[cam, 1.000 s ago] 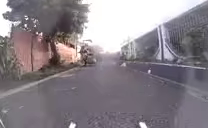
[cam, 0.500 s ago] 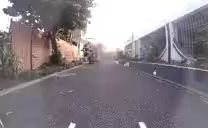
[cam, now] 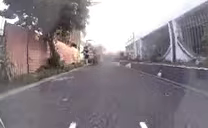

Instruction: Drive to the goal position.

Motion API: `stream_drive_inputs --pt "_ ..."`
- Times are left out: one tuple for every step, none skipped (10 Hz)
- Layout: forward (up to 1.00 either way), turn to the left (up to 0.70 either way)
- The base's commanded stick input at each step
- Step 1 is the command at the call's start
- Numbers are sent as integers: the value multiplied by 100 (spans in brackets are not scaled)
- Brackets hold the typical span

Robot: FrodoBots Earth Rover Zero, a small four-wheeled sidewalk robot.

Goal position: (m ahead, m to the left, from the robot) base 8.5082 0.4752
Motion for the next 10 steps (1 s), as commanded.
stream_drive_inputs --pt "70 0" --pt "70 0" --pt "70 0" --pt "70 0" --pt "70 0" --pt "70 0" --pt "70 0" --pt "70 0" --pt "70 0" --pt "70 0"
